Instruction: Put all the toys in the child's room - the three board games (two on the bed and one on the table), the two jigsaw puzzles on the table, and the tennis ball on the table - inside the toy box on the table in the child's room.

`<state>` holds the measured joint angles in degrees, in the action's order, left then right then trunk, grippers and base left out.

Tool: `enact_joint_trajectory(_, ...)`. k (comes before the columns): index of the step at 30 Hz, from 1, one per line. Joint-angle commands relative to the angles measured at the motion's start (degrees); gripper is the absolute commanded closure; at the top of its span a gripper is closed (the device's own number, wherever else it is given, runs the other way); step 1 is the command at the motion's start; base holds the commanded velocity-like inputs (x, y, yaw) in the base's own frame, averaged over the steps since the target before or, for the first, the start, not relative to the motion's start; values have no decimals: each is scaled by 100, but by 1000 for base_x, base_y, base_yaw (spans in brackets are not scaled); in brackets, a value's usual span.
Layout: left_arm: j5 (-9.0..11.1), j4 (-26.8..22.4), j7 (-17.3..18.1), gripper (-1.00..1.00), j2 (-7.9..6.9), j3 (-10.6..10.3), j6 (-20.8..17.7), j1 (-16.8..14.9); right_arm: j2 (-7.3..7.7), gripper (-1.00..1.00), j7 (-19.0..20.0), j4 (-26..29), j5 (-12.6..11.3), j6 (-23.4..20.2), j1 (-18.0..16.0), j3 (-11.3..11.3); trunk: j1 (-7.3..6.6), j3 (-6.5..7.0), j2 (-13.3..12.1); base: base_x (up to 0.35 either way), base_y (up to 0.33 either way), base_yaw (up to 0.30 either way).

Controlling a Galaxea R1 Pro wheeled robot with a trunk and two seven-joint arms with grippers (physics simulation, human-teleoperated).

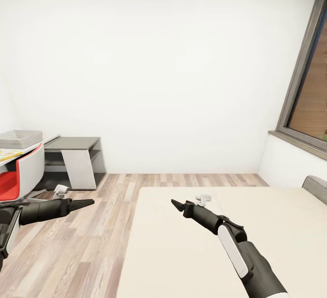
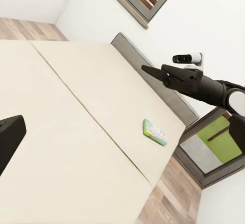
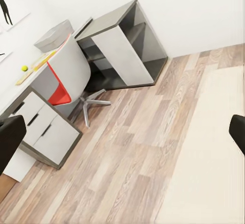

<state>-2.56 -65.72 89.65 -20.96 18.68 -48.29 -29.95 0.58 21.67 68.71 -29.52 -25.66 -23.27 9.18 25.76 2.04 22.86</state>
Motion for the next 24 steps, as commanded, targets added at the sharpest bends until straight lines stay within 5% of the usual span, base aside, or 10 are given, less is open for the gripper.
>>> enact_joint_trajectory(1,-27,-2,35,-100,2,4,-62,-2,4,-100,-5,2,-39,-27,-2,5,3,-3,5,0,-240,0)
enact_joint_trajectory(24,-31,-2,35,-100,3,4,-49,-2,4,-100,-5,2,-37,-27,-2,5,3,-3,5,0,-244,0)
